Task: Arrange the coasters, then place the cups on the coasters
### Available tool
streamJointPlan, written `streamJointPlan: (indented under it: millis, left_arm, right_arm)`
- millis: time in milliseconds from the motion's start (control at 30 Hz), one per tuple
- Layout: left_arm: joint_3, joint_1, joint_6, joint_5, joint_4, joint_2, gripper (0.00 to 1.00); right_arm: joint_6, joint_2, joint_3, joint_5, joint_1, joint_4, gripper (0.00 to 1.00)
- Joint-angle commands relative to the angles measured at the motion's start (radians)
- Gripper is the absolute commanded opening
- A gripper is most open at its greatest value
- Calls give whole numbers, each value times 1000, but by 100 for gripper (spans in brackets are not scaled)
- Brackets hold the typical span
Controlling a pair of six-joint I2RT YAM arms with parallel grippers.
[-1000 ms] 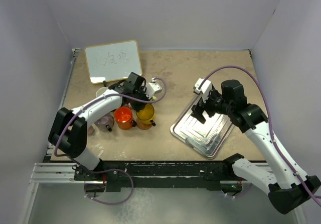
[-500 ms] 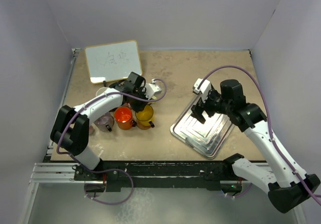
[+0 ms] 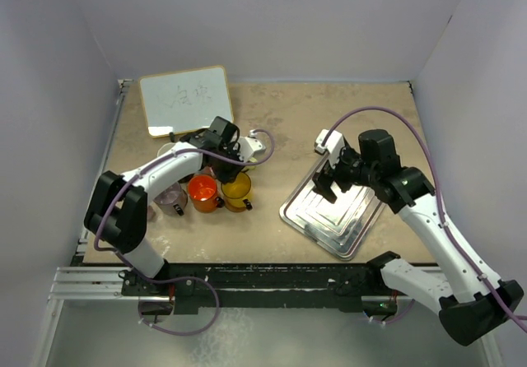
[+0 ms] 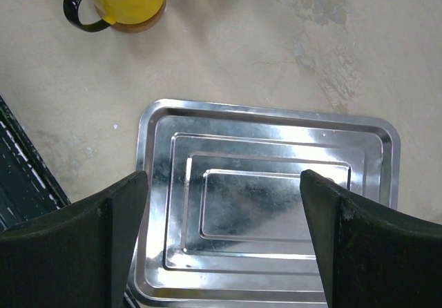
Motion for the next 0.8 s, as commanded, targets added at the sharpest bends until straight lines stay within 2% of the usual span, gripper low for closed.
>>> streamJointPlan:
  millis: [0, 767]
  left_arm:
    - [71, 9, 26, 31, -3, 1, 3]
    - [128, 9, 58, 19, -79, 78, 3]
  right_arm:
    - [-17, 9, 8, -30, -5, -15, 93]
    - [-23, 30, 10, -29, -5, -24, 93]
